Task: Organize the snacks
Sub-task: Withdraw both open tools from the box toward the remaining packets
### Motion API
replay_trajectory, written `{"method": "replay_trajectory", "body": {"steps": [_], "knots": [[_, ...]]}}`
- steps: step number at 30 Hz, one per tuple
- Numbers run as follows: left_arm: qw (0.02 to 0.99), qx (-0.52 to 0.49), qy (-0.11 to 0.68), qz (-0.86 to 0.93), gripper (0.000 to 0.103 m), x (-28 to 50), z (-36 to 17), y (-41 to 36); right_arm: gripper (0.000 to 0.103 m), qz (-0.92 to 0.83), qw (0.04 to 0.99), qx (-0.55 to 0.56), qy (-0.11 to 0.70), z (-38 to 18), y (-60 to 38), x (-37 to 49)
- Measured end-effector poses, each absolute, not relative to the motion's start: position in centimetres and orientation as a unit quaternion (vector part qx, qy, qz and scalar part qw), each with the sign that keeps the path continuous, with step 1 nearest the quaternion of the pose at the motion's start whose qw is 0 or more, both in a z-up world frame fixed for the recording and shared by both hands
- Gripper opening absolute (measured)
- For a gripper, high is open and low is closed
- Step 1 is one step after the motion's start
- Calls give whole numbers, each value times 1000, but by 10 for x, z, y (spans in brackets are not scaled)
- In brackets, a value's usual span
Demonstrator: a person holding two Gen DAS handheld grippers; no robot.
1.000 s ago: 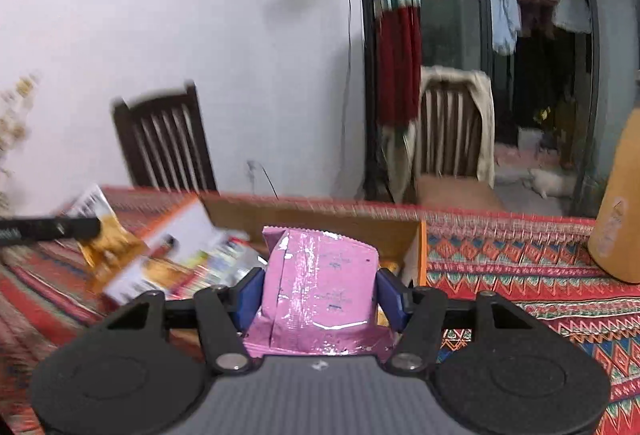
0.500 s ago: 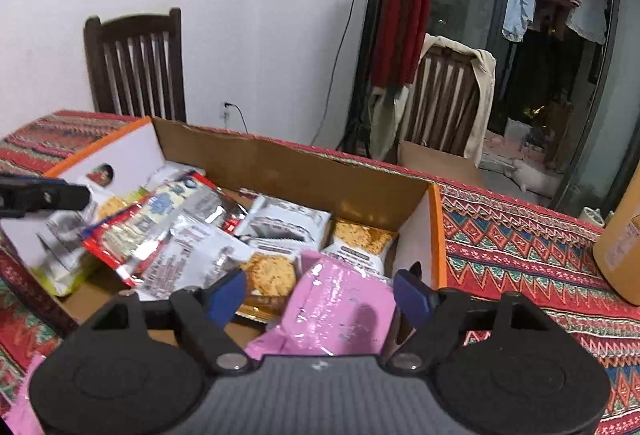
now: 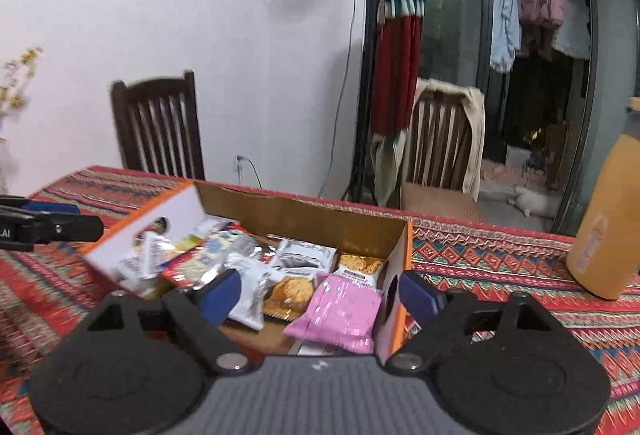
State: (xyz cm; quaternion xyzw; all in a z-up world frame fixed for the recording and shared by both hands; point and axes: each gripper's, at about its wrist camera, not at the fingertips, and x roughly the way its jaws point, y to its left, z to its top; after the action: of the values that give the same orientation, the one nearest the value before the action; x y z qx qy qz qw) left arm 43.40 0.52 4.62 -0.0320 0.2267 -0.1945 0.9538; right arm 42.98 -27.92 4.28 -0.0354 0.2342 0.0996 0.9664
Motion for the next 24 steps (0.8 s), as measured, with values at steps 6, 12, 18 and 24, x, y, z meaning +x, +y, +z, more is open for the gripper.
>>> {"method": "replay_trajectory", "body": {"steps": [6,12,18,24], "knots": [[955,-19,196,-220,87,340,48,5,89,107,970,-29,215,52,-309,330],[955,1,193,-226,92,280,33,-9,96,81,977,-9,195,52,-345,247],[951,-24,203,-232,95,246,10,-8,97,62,980,33,187,33,-358,200],[945,-21,243,-218,95,221,-26,-3,97,78,976,29,201,-7,-328,174]]}}
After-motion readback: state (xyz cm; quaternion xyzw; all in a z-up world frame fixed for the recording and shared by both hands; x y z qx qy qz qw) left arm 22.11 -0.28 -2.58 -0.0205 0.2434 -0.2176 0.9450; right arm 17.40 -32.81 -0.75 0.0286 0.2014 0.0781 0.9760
